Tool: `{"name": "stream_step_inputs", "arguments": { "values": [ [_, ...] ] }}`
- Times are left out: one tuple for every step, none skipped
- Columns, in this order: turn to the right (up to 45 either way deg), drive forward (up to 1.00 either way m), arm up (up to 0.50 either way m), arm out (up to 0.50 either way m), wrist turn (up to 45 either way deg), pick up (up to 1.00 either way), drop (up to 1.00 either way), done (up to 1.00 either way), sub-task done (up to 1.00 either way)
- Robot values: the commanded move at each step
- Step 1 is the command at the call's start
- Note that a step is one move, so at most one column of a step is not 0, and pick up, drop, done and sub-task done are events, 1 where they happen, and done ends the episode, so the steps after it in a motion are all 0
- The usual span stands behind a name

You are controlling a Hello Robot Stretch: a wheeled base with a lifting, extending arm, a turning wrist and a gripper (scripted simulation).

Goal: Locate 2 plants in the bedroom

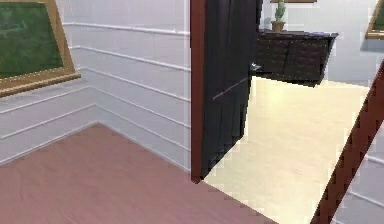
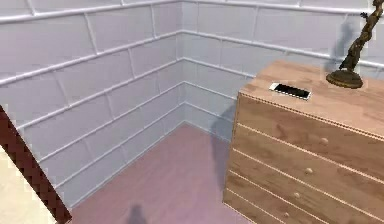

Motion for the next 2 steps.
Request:
{"name": "stream_step_inputs", "arguments": {
  "values": [
    [24.0, 0.00, 0.00, 0.00, 0.0, 0.00, 0.00, 0.00, 0.00],
    [0.0, 0.75, 0.00, 0.00, 0.0, 0.00, 0.00, 0.00, 0.00]
  ]
}}
